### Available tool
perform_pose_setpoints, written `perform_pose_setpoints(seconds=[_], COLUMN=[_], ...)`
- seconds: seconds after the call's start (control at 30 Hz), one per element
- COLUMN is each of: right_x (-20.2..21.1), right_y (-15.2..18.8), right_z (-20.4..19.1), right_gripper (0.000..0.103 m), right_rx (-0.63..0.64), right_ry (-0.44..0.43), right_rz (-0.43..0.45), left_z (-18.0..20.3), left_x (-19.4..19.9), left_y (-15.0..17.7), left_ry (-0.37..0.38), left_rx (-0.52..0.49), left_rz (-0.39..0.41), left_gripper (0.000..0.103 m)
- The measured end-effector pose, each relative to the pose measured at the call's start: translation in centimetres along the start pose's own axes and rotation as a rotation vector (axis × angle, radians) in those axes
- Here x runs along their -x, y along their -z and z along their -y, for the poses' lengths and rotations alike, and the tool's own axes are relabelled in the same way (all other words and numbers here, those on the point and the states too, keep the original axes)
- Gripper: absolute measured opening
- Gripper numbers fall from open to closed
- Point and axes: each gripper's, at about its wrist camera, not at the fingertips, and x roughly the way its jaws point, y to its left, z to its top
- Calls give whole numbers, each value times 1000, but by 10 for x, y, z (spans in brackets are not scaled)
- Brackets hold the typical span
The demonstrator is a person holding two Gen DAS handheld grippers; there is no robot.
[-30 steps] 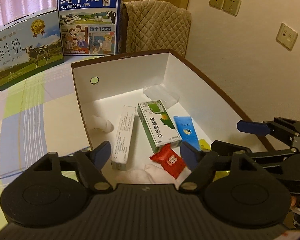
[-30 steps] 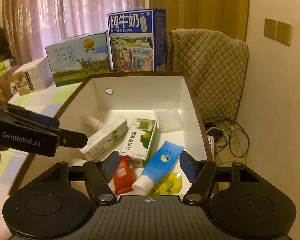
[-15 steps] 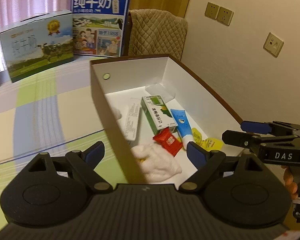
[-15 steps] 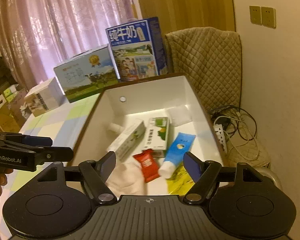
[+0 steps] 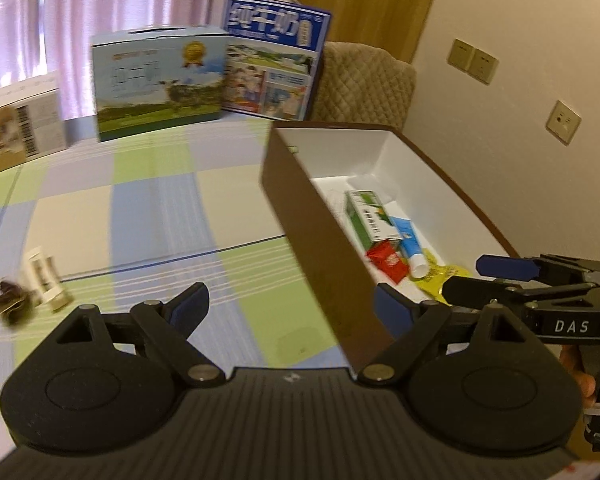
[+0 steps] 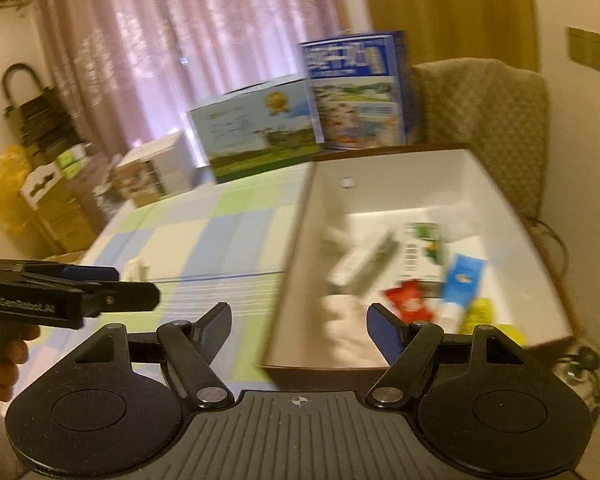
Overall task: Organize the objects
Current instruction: 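Move both tools back over the table toward the white clip and dark cloth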
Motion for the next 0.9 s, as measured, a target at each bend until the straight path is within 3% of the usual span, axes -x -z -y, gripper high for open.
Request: perform_pose_setpoints(seconds=[0.4,0.6,0.9], right_x=[-44,-75,-115], right_y=[17,29,36], right_z=[-70,-102,-134], right_gripper=[72,72,72], right_rx=[48,73,145], right_ry=[-107,-111,-117], right_rz=[-76,-117,-168], left_z=[-69,-102,-125], left_x=[51,52,43], left_y=[34,44,53], left_ry=[-105,-181,-238], left_rx=[89,148,182], left_rz=[21,7,-7], left_gripper=[87,87,87])
